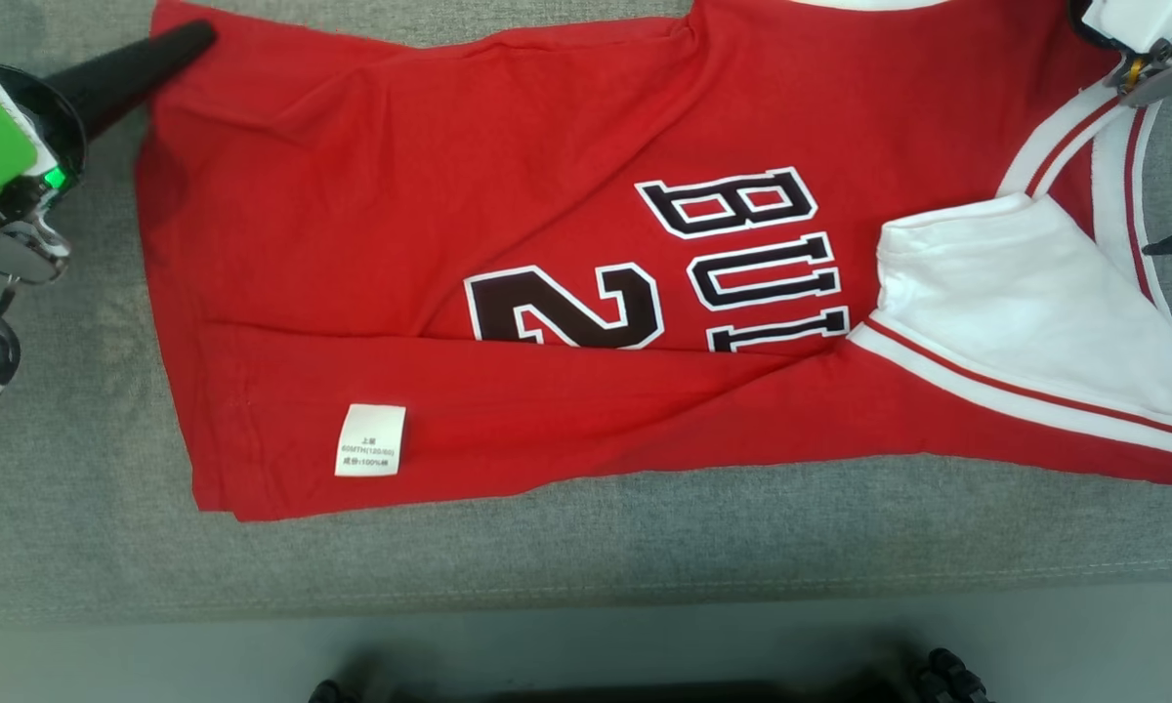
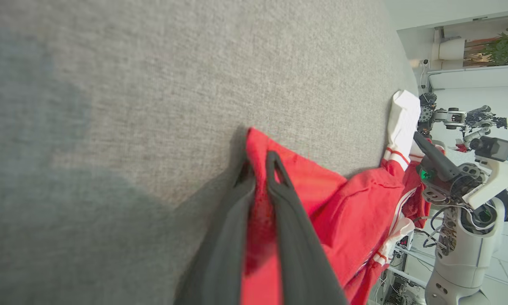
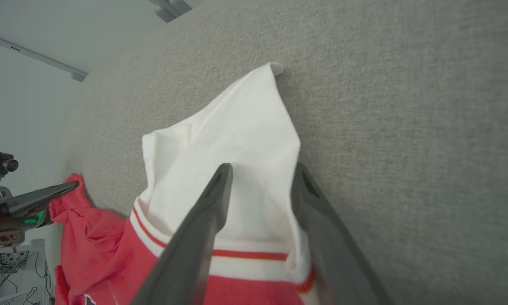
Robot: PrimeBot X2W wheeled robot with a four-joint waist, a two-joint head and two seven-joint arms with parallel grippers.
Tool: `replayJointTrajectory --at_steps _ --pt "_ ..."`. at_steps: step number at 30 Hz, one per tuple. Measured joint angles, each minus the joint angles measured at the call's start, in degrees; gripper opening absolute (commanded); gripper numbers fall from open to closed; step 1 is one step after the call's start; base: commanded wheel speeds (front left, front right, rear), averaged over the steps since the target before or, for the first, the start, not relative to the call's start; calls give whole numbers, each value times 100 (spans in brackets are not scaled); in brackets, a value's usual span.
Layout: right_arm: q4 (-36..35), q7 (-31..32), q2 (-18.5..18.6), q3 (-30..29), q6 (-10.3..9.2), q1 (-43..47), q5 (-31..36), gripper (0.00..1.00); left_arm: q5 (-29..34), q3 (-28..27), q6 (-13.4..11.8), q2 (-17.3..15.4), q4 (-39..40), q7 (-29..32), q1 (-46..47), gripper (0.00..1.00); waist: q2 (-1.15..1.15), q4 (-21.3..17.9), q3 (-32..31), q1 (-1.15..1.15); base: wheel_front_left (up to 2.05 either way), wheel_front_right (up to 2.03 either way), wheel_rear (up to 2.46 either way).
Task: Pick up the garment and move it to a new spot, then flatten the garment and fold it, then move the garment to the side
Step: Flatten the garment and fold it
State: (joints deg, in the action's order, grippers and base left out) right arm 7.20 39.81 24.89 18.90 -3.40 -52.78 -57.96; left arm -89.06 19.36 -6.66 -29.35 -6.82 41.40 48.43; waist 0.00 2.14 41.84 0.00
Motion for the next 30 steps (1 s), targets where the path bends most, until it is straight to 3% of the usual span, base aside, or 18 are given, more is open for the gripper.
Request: replayJointTrajectory --at_steps 1,10,21,30 --pt "24 8 -8 15 46 -3 -1 0 0 30 0 4 -4 27 0 0 0 4 -4 0 0 0 0" --pt "221 -134 -34 -74 238 -73 -7 0 54 46 155 203 -110 -115 1 0 0 77 -95 0 0 0 0" --pt "401 -497 0 -249 490 115 -64 0 100 -121 625 415 -293 -608 -87 0 0 187 -375 0 0 0 0" --pt "366 -946 -38 -471 760 708 -299 0 99 -287 1116 668 -359 -1170 -692 0 0 225 -724 0 0 0 0"
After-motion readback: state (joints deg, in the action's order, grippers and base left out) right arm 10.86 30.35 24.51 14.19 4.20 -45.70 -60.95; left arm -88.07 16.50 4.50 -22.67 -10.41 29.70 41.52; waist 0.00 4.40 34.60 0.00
